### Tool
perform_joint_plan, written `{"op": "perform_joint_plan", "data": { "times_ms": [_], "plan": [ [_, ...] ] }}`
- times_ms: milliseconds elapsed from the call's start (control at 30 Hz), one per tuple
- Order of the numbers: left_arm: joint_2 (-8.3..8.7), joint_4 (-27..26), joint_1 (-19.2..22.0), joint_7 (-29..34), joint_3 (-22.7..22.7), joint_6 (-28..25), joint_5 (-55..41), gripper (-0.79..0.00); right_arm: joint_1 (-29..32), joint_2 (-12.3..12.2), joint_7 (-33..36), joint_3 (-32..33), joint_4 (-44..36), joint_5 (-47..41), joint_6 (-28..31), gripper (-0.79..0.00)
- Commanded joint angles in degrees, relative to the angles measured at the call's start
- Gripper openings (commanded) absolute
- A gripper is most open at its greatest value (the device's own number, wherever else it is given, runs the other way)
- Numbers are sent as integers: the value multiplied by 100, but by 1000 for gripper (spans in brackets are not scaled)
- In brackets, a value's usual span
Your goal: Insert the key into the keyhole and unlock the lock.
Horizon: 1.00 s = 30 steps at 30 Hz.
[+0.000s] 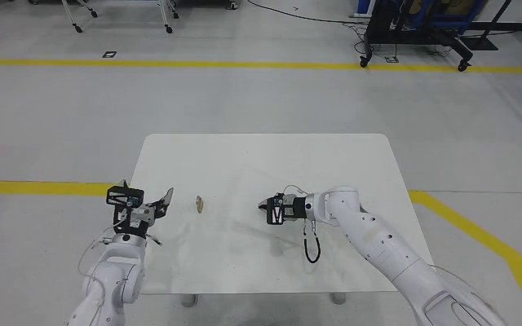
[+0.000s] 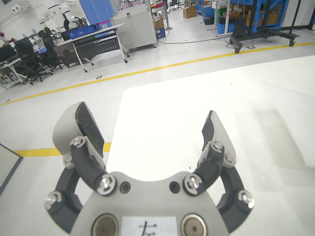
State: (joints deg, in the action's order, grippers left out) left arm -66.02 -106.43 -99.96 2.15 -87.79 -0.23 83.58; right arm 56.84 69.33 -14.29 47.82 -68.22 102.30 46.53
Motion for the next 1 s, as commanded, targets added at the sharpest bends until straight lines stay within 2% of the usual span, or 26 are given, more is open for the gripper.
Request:
{"op": "perform_joint_plan", "data": {
  "times_ms": [0,167,433,567,733,967],
  "plan": [
    [-11,-79,153,218,344,-220,330,0,0,0,0,0,0,0,0,-785],
    [-46,25,707,693,991,-776,756,0,0,0,0,0,0,0,0,-785],
    [-148,438,1490,1309,1826,-1068,1282,0,0,0,0,0,0,0,0,-785],
    [-234,830,1935,1616,2209,-1034,1409,0,0,0,0,0,0,0,0,-785],
    [-363,1449,2408,1886,2644,-710,1593,0,0,0,0,0,0,0,0,-785],
    [-515,2206,2717,1895,3018,-311,1613,0,101,-13,-93,62,-102,-147,-125,-785]
  ]
}}
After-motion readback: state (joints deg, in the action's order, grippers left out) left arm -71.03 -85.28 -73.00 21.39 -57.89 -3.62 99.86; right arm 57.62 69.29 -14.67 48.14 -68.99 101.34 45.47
